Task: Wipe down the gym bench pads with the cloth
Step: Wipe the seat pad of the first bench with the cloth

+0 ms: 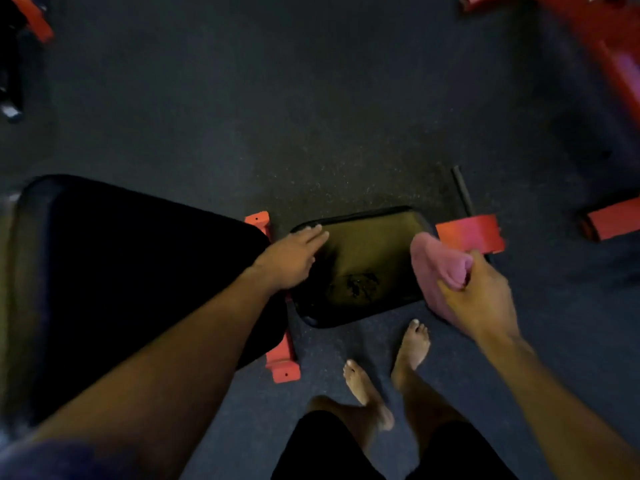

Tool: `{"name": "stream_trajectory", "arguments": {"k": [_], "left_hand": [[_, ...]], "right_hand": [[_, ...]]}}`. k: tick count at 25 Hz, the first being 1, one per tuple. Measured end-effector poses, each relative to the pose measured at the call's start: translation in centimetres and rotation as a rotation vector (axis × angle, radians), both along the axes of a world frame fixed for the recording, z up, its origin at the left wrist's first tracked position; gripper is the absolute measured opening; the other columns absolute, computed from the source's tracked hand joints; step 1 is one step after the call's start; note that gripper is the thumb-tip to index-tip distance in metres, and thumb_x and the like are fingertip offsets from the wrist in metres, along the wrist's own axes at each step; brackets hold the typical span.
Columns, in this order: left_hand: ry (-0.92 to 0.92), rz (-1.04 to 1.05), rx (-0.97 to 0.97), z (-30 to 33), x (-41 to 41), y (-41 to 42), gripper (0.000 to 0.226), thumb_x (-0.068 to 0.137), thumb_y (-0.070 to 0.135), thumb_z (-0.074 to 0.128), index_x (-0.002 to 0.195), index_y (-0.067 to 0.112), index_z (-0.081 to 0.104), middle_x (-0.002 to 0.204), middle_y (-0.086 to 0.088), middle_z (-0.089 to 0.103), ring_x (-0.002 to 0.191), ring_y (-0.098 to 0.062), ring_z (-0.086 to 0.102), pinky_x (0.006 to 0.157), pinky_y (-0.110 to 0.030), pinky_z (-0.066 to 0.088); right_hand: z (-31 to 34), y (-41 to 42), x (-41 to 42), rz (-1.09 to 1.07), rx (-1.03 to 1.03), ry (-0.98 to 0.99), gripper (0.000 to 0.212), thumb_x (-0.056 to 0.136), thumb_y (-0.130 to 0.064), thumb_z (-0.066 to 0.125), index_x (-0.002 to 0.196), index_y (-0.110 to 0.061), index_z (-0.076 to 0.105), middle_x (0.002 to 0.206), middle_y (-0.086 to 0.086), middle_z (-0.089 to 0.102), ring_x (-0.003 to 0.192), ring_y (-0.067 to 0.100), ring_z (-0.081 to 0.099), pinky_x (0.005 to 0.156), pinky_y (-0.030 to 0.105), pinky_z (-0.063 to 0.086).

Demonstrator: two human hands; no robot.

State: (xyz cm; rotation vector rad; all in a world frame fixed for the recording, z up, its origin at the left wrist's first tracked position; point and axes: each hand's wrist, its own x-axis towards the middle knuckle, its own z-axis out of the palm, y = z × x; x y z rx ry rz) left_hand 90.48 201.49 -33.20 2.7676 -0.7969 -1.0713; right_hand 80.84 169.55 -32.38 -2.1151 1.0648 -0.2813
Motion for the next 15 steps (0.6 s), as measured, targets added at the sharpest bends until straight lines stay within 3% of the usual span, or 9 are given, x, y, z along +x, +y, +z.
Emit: {"name": "stream_trajectory", "arguments": {"k": [1,2,3,4,6,8,10,12,15], "left_hand": [[-0.032,-0.154,0.041,-1.5,1.7,0.1,0.068,0.106,0.014,0.046,0.166,0.016,0.014,0.174,-0.007,0.007,0.160,-0.027,0.013,0.128,-0.046,0.020],[-0.054,-0.304,0.062,-3.0,3.2,0.0,0.068,0.108,0.017,0.042,0.166,0.017,0.009,0.175,-0.005,0.002,0.161,-0.024,0.007,0.130,-0.044,0.015],[-0.081,-0.432,0.051,-4.4,4.2,-0.1,0.067,0.109,0.020,0.039,0.167,0.018,0.006,0.175,-0.003,-0.002,0.161,-0.021,0.002,0.130,-0.043,0.010],[-0.105,-0.537,0.008,-5.9,5.0,-0.2,0.066,0.110,0.025,0.037,0.167,0.019,0.004,0.175,-0.002,-0.004,0.161,-0.020,-0.001,0.130,-0.042,0.007],[-0.110,-0.686,-0.071,-9.2,6.2,-0.2,0.064,0.111,0.034,0.032,0.167,0.018,0.006,0.175,-0.002,-0.002,0.161,-0.019,-0.002,0.130,-0.043,0.006],[-0.145,-0.762,-0.097,-12.1,6.2,0.0,0.064,0.111,0.041,0.027,0.167,0.016,0.007,0.175,-0.004,0.000,0.161,-0.021,-0.001,0.131,-0.046,0.010],[-0.196,-0.788,-0.127,-14.7,6.1,0.4,0.066,0.111,0.041,0.028,0.167,0.014,0.008,0.175,-0.007,0.002,0.161,-0.024,0.000,0.131,-0.046,0.009],[-0.299,-0.758,-0.162,-14.6,5.5,0.8,0.065,0.111,0.039,0.030,0.166,0.011,0.011,0.175,-0.009,0.005,0.161,-0.025,0.002,0.130,-0.047,0.009],[-0.270,-0.773,-0.206,-15.2,5.7,0.8,0.064,0.112,0.039,0.029,0.166,0.011,0.010,0.175,-0.009,0.003,0.162,-0.025,0.001,0.130,-0.049,0.011]], "right_hand": [[-0.9,0.0,0.3,0.180,-0.010,0.127,0.048,0.077,-0.039,0.077,0.108,-0.006,0.062,0.093,0.010,0.068,0.093,0.045,0.065,0.080,0.051,0.047],[-3.1,0.9,0.6,0.389,-0.069,0.122,0.039,0.082,-0.038,0.070,0.105,-0.010,0.057,0.090,0.007,0.063,0.087,0.041,0.065,0.079,0.044,0.043],[-4.3,1.9,-0.1,0.629,-0.072,0.201,0.037,0.083,-0.036,0.068,0.105,-0.009,0.055,0.089,0.008,0.063,0.085,0.039,0.064,0.082,0.044,0.039],[-7.0,2.6,-0.8,0.725,-0.109,0.217,0.042,0.082,-0.037,0.065,0.110,-0.007,0.057,0.094,0.012,0.065,0.089,0.038,0.063,0.086,0.045,0.036],[-10.6,4.7,-1.0,0.757,-0.279,0.284,0.061,0.080,-0.045,0.059,0.129,-0.010,0.057,0.120,0.020,0.060,0.112,0.041,0.057,0.103,0.054,0.036],[-13.3,7.1,-1.1,0.796,-0.386,0.352,0.076,0.083,-0.052,0.056,0.151,-0.022,0.045,0.152,0.022,0.040,0.141,0.044,0.035,0.120,0.068,0.016],[-15.4,8.5,-1.4,0.738,-0.388,0.331,0.076,0.088,-0.055,0.051,0.158,-0.032,0.035,0.166,0.018,0.020,0.153,0.046,0.014,0.121,0.069,0.004],[-14.8,7.8,-1.3,0.666,-0.417,0.288,0.074,0.088,-0.058,0.051,0.157,-0.037,0.035,0.168,0.017,0.016,0.151,0.048,0.016,0.115,0.067,0.020],[-14.8,6.6,-0.4,0.580,-0.432,0.368,0.073,0.088,-0.067,0.048,0.154,-0.037,0.039,0.162,0.022,0.026,0.134,0.048,0.039,0.095,0.054,0.036]]}}
